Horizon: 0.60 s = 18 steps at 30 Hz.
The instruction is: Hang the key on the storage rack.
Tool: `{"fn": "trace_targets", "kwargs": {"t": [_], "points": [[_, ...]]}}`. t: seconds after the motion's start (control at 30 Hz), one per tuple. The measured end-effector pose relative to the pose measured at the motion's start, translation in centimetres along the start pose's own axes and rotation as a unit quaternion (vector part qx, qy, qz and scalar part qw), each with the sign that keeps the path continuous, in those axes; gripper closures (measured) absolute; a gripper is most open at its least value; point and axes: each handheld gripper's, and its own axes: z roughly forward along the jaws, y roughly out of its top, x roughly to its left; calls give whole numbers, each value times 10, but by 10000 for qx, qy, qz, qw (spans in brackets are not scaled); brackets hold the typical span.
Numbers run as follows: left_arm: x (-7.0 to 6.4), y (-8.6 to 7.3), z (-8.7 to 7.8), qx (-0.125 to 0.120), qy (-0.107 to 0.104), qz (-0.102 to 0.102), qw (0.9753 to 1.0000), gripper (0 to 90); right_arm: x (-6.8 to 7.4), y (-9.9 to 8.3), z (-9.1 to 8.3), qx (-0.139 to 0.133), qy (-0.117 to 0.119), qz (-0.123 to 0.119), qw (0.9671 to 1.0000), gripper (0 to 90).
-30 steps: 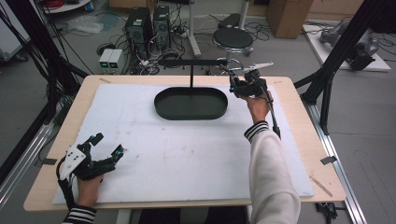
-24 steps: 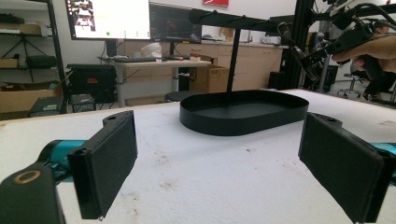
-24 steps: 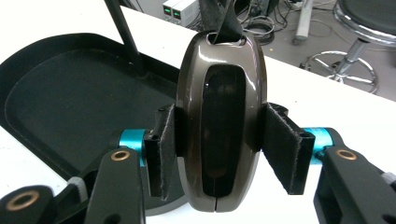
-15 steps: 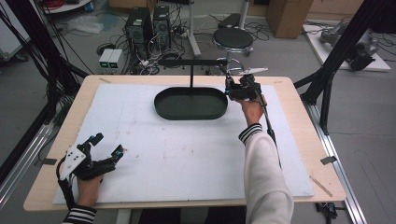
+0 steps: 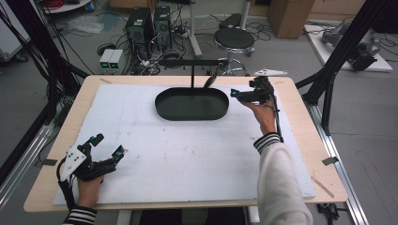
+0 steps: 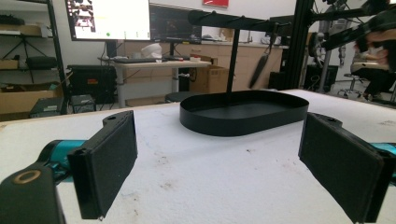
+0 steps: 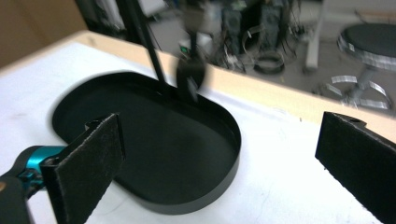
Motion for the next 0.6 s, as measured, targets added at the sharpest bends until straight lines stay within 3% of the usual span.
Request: {"fn": "trace_targets", "kwargs": {"t": [0.13,0.37,0.5,0.53,0.57,0.6], "points": [[0,0,0,12,2,36,10000,120,3,-1,-39,-454,159,-60,9988,4],[0,0,0,18,4,25,10000,120,10,-24,-99,-1250,473,-284,9906,4],[0,0,0,17,7,35,10000,120,15,-49,-117,-1543,585,-372,9856,4],[0,0,0,20,6,31,10000,120,16,-55,-120,-1560,630,-385,9850,4],[0,0,0,14,8,33,10000,120,17,-60,-121,-1454,625,-394,9866,4],[0,0,0,21,6,26,10000,121,18,-67,-123,-1541,606,-415,9853,4]]}}
